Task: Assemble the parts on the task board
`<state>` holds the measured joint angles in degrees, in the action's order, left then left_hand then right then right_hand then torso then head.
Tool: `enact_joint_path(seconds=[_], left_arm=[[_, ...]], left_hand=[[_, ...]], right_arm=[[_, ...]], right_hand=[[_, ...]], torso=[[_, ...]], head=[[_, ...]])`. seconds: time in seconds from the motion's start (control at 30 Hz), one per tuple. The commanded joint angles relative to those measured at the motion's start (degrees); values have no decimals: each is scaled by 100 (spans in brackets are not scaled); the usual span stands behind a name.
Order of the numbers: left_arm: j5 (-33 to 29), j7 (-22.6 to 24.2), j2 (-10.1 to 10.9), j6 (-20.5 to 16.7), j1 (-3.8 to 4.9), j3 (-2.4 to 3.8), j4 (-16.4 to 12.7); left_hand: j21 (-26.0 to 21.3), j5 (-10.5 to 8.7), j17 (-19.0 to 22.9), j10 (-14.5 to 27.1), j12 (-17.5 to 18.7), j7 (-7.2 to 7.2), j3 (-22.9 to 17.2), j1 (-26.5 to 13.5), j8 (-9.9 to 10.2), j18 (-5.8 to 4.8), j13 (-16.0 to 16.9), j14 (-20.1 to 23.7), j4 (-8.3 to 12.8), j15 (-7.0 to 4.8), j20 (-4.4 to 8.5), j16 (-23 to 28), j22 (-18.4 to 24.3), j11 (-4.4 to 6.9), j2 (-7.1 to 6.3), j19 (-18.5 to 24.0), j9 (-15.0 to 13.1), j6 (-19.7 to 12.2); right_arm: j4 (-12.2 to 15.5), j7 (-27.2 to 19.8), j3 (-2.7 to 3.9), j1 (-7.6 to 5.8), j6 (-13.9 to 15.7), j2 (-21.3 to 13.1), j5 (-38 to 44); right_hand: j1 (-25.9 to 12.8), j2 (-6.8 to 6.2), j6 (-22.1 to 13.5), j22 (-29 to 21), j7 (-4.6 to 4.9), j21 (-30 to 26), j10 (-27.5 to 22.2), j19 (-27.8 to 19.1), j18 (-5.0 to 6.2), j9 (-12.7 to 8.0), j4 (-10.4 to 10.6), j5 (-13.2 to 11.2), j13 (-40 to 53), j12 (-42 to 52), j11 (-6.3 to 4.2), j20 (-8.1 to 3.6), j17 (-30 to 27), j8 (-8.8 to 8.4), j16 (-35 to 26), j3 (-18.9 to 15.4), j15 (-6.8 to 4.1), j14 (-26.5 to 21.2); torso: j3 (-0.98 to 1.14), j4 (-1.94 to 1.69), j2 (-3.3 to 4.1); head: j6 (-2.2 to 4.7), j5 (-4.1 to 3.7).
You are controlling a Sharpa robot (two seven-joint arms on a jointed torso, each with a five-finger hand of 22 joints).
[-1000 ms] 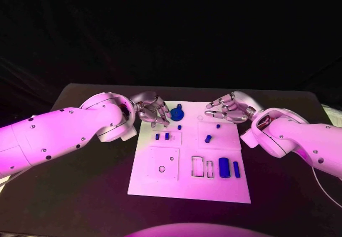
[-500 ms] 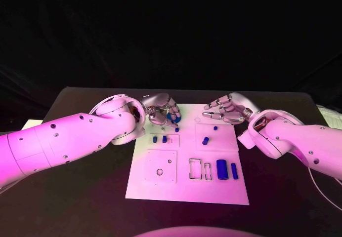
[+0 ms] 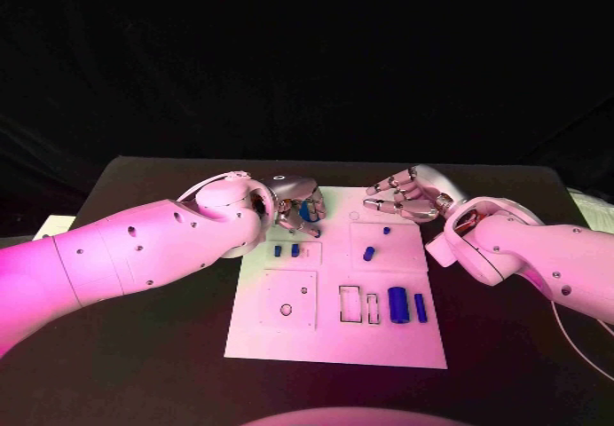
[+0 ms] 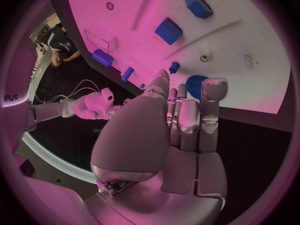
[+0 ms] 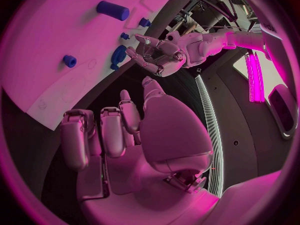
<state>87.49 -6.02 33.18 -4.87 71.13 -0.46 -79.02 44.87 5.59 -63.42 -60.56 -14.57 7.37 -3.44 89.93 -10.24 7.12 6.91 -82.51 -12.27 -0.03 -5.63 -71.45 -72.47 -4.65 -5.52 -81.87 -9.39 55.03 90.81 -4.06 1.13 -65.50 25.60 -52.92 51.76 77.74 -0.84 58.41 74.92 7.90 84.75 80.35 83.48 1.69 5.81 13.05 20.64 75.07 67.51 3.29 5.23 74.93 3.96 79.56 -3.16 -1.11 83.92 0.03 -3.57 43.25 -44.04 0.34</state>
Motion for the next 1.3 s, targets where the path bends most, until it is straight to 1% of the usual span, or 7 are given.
enact_joint_path(seconds=[0.03, 0.07, 0.17, 0.33, 0.6, 0.8, 1.3], left_arm=[[292, 13, -71, 277, -4, -2, 73], [298, 10, -89, 289, -6, -3, 89], [329, -11, -124, 311, -11, -6, 118], [374, -116, -179, 353, -17, -9, 173], [431, -216, -257, 495, -26, -13, 240], [482, -308, -307, 617, -49, -22, 279], [562, -343, -430, 760, -109, -42, 372]], left_hand=[[631, 18, -336, -92, 65, 14, -71, -39, 48, -110, -55, -141, -1, -14, 17, -323, -293, 12, -22, -147, 37, 93], [990, 18, -500, -129, 83, 12, -93, -50, 67, -160, -74, -215, -2, -23, 25, -469, -448, 21, -27, -226, 51, 115], [1454, 18, -649, -179, 138, 9, -142, -68, 112, -226, -117, -285, 0, -30, 37, -623, -663, 27, -46, -317, 82, 153], [1779, 15, -723, -263, 188, 12, -270, -12, 131, -269, -156, -337, 25, -48, 52, -715, -818, 42, 0, -377, 100, 251], [2030, 1, -742, -454, 235, -11, -479, 62, 143, -301, -187, -367, 70, -78, 74, -765, -948, 77, 5, -411, 113, 433], [2054, 1, -726, -474, 269, -15, -526, 58, 168, -304, -199, -368, 75, -83, 80, -763, -968, 82, -18, -411, 125, 444], [2148, -4, -682, -568, 374, -22, -765, 77, 254, -317, -232, -360, 118, -96, 87, -761, -1034, 94, -23, -406, 163, 494]], right_arm=[[2, -31, 1, 4, 45, 14, 47], [1, -30, 1, 4, 40, 15, 46], [-1, -27, 1, 4, 25, 19, 44], [-1, -23, 1, 4, 6, 26, 42], [-2, -18, 1, 4, -26, 35, 42], [-4, -18, 1, 4, -39, 39, 42], [-11, -20, 1, 4, -62, 59, 42]], right_hand=[[9, 53, 6, 653, 4, -25, -28, -38, 66, 6, -8, 20, 166, -19, -32, 0, 339, -6, -15, -41, -2, 329], [9, 53, 6, 653, 4, -25, -28, -38, 66, 6, -8, 20, 166, -19, -32, 0, 339, -6, -15, -41, -2, 329], [8, 54, 5, 651, 4, -26, -30, -39, 66, 6, -6, 36, 164, -23, -32, 1, 340, -6, -14, -45, -2, 329], [8, 54, 5, 651, 4, -26, -30, -39, 66, 6, -6, 36, 164, -23, -32, 1, 340, -6, -14, -45, -2, 329], [7, 56, 6, 652, 4, -26, -25, -38, 66, 6, -4, 49, 170, -12, -32, 1, 343, -5, -12, -46, -2, 330], [8, 57, 7, 652, 3, -26, -25, -38, 66, 6, -5, 52, 169, -12, -32, 1, 343, -4, -13, -46, -2, 330], [10, 61, 11, 651, 2, -27, -23, -38, 66, 7, -5, 63, 172, -7, -33, 1, 346, -2, -11, -47, -3, 331]], torso=[[-4, 10, 10], [-2, 7, 10], [-2, 3, 10], [0, 1, 2], [0, 6, 2], [-3, 2, 7], [2, 5, 3]], head=[[-8, 8], [-10, 6], [-11, 3], [-18, 4], [-28, -1], [-4, 25], [-33, 18]])
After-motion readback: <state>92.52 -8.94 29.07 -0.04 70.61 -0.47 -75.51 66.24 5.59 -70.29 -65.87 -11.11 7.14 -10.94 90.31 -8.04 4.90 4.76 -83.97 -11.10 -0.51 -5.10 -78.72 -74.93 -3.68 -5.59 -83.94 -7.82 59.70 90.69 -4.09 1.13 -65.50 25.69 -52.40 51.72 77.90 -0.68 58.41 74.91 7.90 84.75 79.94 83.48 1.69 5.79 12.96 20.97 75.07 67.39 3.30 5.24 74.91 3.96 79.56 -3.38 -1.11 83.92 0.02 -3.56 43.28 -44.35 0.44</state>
